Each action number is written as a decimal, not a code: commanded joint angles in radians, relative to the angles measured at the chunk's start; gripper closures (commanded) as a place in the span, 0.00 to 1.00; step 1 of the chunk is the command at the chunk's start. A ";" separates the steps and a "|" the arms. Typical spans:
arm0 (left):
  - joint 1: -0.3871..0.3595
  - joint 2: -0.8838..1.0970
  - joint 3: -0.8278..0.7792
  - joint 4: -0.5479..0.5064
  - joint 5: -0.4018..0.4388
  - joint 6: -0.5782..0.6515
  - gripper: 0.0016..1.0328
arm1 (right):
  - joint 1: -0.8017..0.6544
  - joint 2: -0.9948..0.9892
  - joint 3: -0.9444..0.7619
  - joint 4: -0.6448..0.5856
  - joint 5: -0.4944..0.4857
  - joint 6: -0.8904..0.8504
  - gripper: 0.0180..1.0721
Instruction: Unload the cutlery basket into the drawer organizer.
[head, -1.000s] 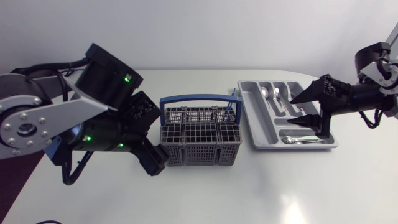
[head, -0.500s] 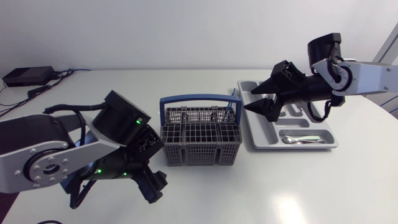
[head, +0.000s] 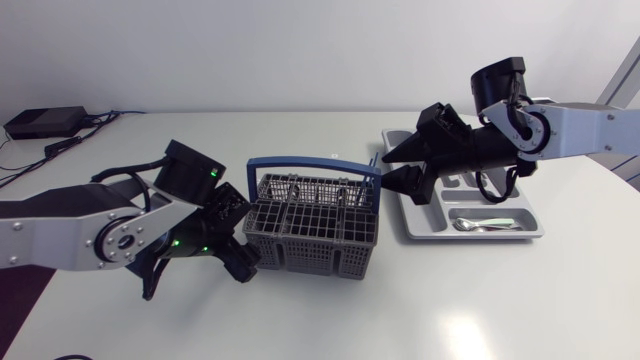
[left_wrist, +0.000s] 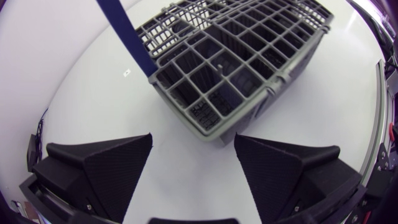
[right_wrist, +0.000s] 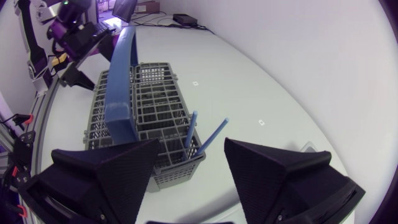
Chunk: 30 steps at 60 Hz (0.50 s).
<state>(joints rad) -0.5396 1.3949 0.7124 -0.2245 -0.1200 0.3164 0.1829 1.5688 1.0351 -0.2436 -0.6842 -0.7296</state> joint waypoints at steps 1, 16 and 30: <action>0.038 0.073 0.052 0.028 0.020 0.064 0.11 | 0.043 -0.044 -0.058 -0.026 -0.011 -0.005 0.28; 0.133 0.227 0.188 0.096 0.051 0.138 0.11 | 0.127 -0.131 -0.125 -0.065 0.008 0.001 0.28; 0.171 0.325 0.286 0.099 0.057 0.165 0.11 | 0.101 -0.242 -0.136 -0.049 0.051 0.044 0.28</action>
<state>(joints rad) -0.3836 1.6917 0.9684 -0.1322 -0.0711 0.4503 0.3168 1.3888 0.9150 -0.2890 -0.6384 -0.7239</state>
